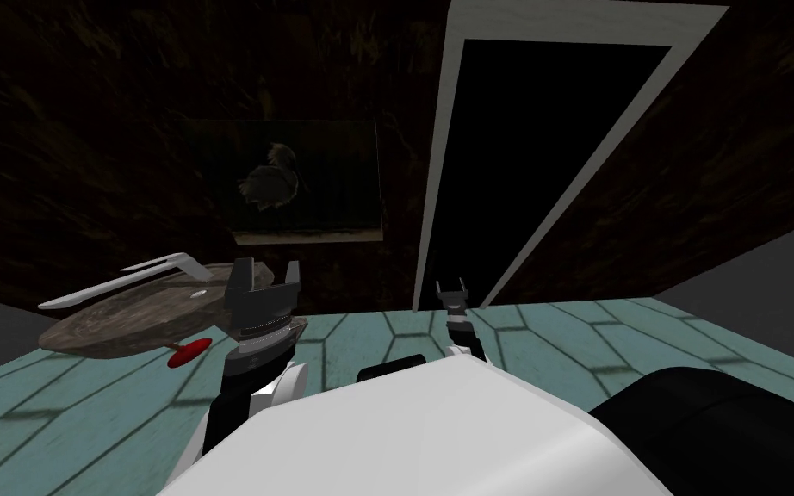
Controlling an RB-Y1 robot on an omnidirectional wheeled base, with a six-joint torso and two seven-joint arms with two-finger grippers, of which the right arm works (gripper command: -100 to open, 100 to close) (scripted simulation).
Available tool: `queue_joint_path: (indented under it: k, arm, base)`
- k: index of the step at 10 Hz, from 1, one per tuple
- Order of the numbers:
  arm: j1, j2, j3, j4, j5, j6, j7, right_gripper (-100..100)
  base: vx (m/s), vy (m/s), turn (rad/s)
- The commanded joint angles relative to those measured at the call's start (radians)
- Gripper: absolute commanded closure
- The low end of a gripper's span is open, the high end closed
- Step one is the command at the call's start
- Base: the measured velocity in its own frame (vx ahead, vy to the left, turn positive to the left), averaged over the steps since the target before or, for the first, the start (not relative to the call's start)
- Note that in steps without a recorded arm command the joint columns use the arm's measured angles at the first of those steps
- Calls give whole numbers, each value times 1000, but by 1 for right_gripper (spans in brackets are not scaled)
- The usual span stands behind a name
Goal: Pull the door open
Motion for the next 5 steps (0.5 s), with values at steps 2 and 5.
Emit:
queue_joint_path:
  k: [2, 5]
  arm:
    - [-4, -6, 1, 49, -16, -12, -56, -100]
    - [-5, -17, 4, 136, -44, -34, -146, -100]
  base:
    - [70, -51, 89]
    - [64, -51, 126]
